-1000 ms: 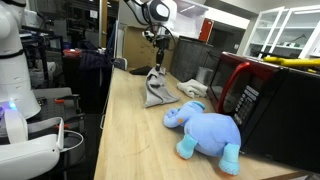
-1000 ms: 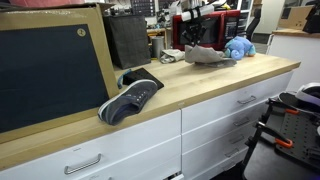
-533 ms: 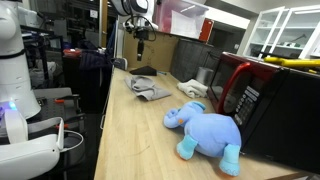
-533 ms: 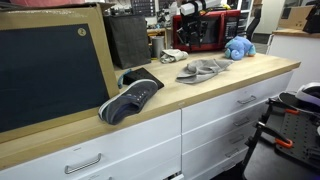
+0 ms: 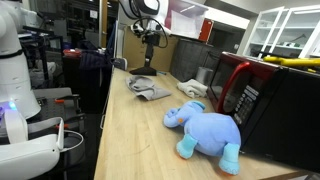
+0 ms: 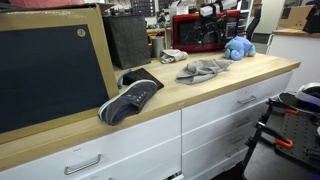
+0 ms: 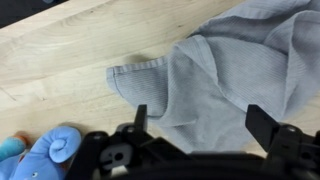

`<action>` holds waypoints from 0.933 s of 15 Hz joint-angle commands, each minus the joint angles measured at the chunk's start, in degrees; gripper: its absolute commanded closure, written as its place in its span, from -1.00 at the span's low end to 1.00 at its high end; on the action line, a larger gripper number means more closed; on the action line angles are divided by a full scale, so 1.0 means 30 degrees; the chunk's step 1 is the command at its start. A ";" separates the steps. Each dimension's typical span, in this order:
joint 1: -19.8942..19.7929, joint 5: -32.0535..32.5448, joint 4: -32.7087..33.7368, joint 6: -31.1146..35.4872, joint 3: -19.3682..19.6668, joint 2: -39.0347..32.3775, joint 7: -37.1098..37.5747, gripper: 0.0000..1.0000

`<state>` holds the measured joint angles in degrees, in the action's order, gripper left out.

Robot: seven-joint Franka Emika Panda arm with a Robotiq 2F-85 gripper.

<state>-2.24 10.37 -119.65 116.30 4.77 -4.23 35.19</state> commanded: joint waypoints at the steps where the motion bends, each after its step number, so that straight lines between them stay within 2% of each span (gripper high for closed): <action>1: -0.0182 -0.0438 0.0238 0.0653 0.0047 -0.1552 -0.0800 -1.00; 5: 0.0566 -0.2369 0.0598 0.0931 -0.0587 -0.2570 -0.0023 -1.00; 9: 0.1227 -0.4328 0.1864 0.1244 -0.0989 -0.3165 0.1022 -1.00; 14: 0.1910 -0.3273 0.2425 0.3399 -0.0738 -0.4369 0.2429 -1.00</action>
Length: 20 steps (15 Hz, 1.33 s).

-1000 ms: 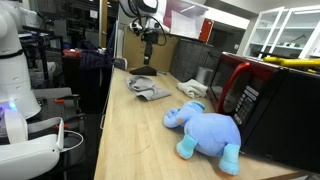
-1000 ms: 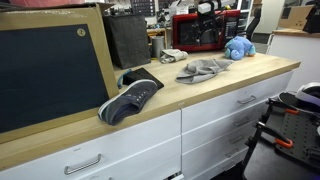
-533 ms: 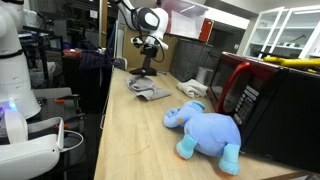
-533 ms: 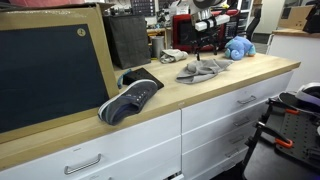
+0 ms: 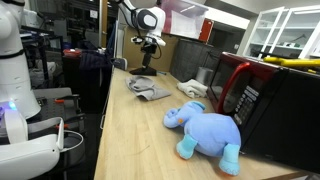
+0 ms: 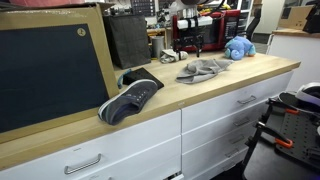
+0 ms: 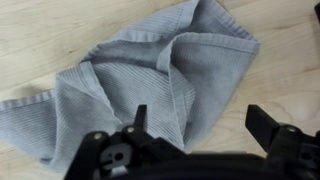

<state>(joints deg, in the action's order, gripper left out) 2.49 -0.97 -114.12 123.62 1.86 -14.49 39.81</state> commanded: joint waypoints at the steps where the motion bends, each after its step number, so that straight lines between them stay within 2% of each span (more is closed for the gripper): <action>1: 0.0447 0.0741 0.0653 0.1292 0.0288 -0.1264 0.1149 -1.00; 5: 0.0756 0.1384 0.1107 0.2115 0.0632 -0.2456 0.2029 -0.99; 6: 0.0782 0.1552 0.1250 0.2225 0.0769 -0.2652 0.1988 -0.50; 7: 0.0823 0.1655 0.1463 0.2200 0.0907 -0.2842 0.2184 -0.45; 15: 0.0790 0.1875 0.2059 0.2068 0.1570 -0.2755 0.1980 0.76; 17: 0.0791 0.1930 0.2003 0.2021 0.1583 -0.2703 0.1879 0.99; 20: 0.0799 0.2120 0.1921 0.1918 0.1597 -0.2695 0.1836 1.00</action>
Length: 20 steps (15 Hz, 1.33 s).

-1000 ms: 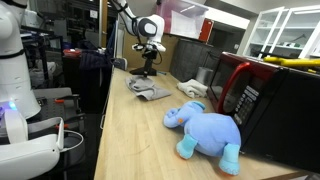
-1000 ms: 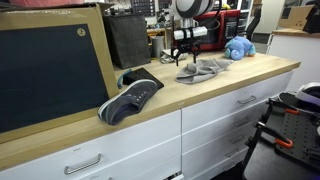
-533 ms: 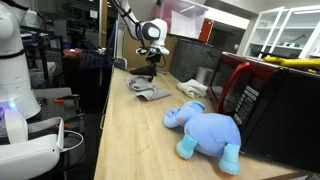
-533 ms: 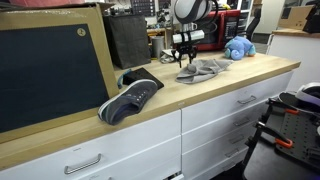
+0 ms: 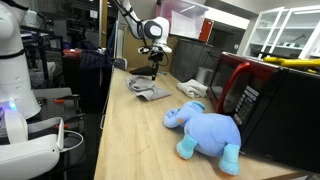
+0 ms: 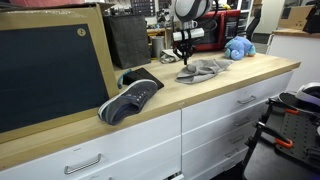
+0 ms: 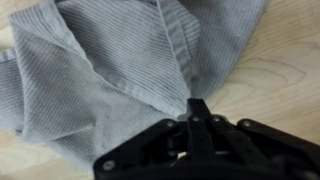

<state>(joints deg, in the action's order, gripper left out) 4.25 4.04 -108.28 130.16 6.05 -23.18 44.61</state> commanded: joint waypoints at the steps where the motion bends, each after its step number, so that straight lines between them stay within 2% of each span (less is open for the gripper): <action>1: 0.0217 0.0517 -0.0007 -0.0340 0.0212 0.0192 0.0254 1.00; 2: 0.0216 0.0539 0.0013 -0.0415 0.0218 0.0184 0.0281 1.00; 3: 0.0226 0.0605 0.0051 -0.0493 0.0244 0.0171 0.0324 0.48; 5: 0.0221 0.0719 0.0048 -0.0546 0.0278 0.0172 0.0316 0.32; 9: 0.0253 0.1070 -0.0063 -0.0736 0.0337 0.0184 0.0382 -0.29; 10: 0.0285 0.1239 -0.0112 -0.0779 0.0367 0.0175 0.0382 0.57; 11: 0.0289 0.1314 -0.0147 -0.0861 0.0374 0.0170 0.0401 0.49; 12: 0.0291 0.1379 -0.0202 -0.0929 0.0377 0.0176 0.0403 0.51; 15: 0.0285 0.1452 -0.0289 -0.1129 0.0367 0.0193 0.0383 0.97; 20: 0.0193 0.1266 -0.0109 -0.1505 0.0275 0.0397 0.0262 0.99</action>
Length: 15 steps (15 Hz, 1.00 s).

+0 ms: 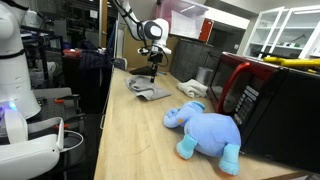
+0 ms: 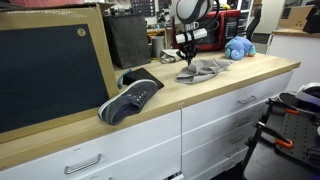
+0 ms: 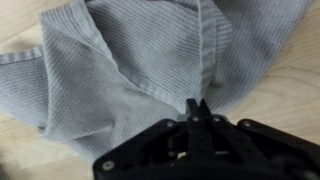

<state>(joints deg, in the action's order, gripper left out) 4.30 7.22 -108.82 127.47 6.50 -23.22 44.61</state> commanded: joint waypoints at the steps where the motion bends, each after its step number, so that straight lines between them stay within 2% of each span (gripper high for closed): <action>1: 0.0184 0.0201 0.0087 -0.0456 0.0117 0.0494 0.0285 0.99; 8: 0.0788 0.0443 0.0705 0.2059 -0.0287 0.1512 0.0283 0.99; 13: 0.1765 0.1740 0.0474 0.5785 -0.0649 0.2029 0.0061 0.99; 15: 0.2263 0.2941 0.0363 0.7806 -0.0448 0.1916 0.0117 0.99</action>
<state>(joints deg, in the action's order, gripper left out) 9.62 12.02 -106.22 144.59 4.66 -18.60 44.54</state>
